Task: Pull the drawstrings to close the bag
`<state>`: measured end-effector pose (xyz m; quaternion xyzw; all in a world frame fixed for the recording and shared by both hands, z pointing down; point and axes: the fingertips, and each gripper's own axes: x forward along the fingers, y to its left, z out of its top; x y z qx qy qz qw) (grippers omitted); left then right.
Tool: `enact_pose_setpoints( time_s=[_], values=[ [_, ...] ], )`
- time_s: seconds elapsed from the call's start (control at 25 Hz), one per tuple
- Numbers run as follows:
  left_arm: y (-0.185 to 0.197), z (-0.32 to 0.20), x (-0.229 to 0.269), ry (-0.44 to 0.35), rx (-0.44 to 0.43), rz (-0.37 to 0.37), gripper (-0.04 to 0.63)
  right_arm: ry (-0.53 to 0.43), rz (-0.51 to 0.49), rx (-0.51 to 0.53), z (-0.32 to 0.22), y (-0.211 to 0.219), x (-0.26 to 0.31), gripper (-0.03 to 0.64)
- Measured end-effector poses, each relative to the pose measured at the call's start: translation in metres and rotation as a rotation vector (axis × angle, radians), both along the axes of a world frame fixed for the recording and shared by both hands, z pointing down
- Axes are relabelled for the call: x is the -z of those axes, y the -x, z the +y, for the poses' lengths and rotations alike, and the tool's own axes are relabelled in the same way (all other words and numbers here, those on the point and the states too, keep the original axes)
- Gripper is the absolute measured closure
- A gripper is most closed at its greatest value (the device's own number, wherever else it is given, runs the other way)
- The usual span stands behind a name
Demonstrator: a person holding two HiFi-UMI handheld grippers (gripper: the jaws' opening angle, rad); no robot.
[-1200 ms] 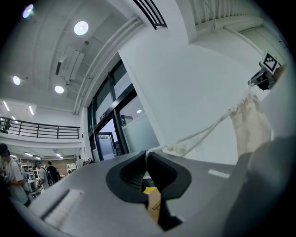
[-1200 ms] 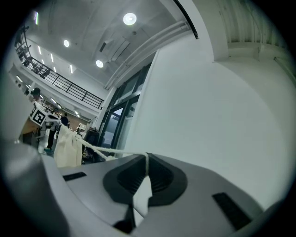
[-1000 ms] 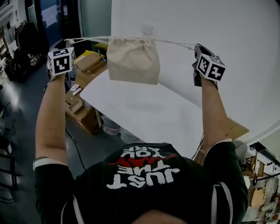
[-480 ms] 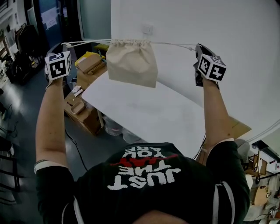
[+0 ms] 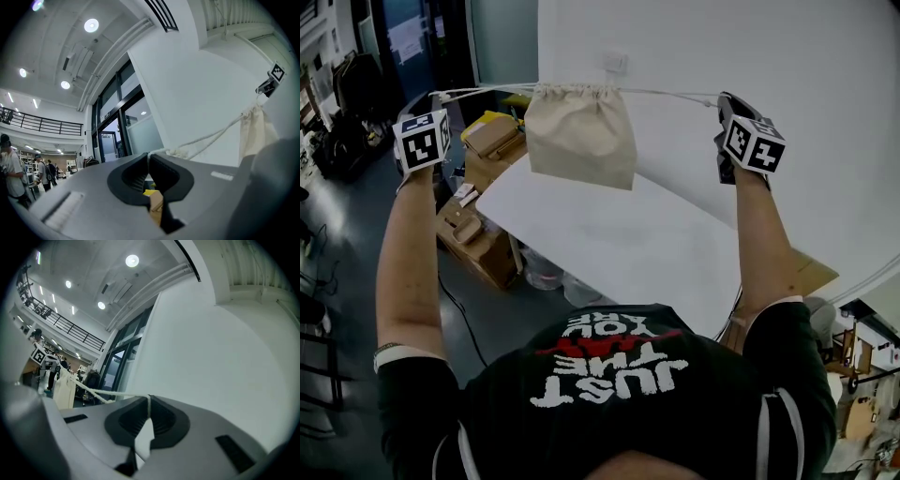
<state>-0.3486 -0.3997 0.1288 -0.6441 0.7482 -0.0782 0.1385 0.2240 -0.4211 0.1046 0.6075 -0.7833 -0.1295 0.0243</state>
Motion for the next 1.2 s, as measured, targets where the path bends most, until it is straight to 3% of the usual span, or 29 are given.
enact_pose_setpoints(
  time_s=[0.56, 0.8, 1.2],
  values=[
    [0.001, 0.009, 0.005, -0.012, -0.008, 0.010, 0.583, -0.003, -0.007, 0.006, 0.006, -0.004, 0.004, 0.611],
    [0.023, 0.010, -0.005, -0.010, -0.014, 0.088, 0.584, 0.010, -0.028, -0.018, 0.003, -0.021, -0.001, 0.611],
    [0.014, 0.007, -0.002, -0.004, -0.014, 0.052, 0.584, -0.004, -0.021, -0.027, -0.001, -0.020, -0.004, 0.611]
  ],
)
